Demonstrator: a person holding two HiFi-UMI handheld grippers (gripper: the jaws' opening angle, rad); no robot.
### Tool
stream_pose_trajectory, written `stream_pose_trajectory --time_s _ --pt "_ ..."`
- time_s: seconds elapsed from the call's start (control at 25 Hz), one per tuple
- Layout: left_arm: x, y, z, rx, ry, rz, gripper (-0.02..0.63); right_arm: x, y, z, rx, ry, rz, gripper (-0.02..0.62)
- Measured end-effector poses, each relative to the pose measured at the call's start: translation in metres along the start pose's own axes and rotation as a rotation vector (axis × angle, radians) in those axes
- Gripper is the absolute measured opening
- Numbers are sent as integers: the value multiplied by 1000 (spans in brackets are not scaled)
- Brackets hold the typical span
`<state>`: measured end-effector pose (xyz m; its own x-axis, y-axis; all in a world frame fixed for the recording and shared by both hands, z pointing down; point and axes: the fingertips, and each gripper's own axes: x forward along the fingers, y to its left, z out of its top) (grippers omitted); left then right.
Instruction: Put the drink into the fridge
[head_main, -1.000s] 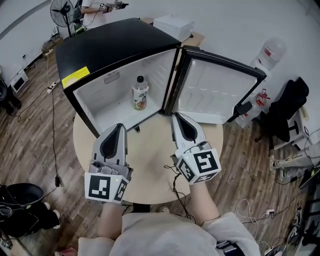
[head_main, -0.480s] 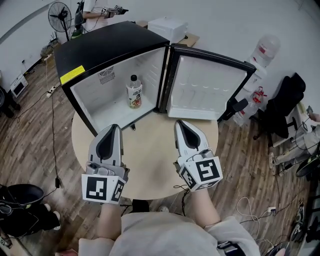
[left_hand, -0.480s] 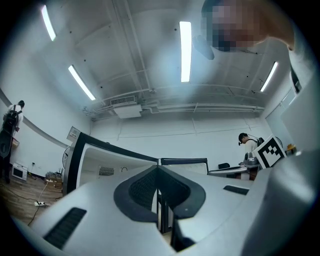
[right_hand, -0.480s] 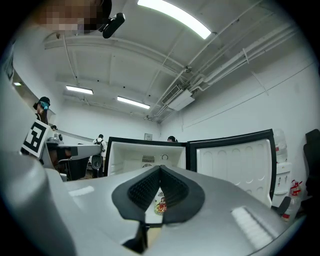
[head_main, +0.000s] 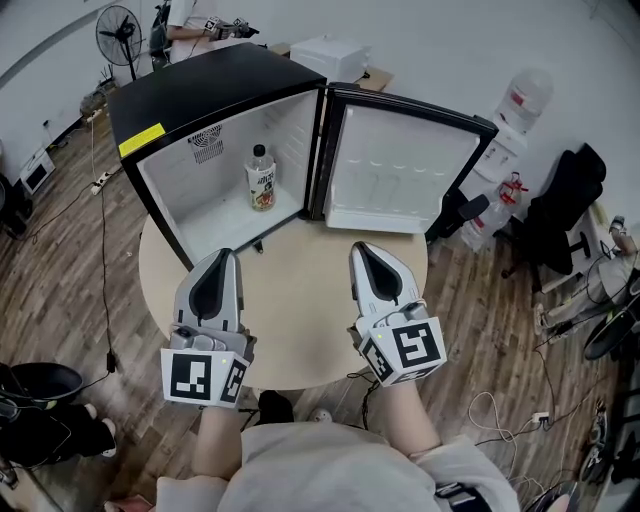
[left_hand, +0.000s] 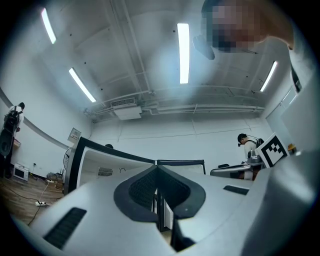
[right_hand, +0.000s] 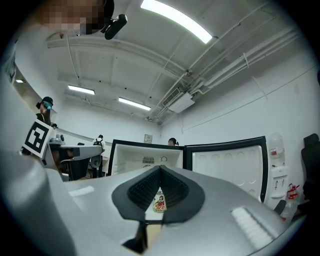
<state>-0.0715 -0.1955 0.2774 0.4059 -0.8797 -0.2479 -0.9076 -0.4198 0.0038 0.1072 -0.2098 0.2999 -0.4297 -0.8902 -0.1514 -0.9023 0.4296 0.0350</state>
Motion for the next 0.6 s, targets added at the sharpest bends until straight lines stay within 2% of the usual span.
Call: stream_pose_trajectory --time_s 0.6 --pt "-12 -17 5 0 -5 -11 8 -19 5 6 3 -15 -5 11"
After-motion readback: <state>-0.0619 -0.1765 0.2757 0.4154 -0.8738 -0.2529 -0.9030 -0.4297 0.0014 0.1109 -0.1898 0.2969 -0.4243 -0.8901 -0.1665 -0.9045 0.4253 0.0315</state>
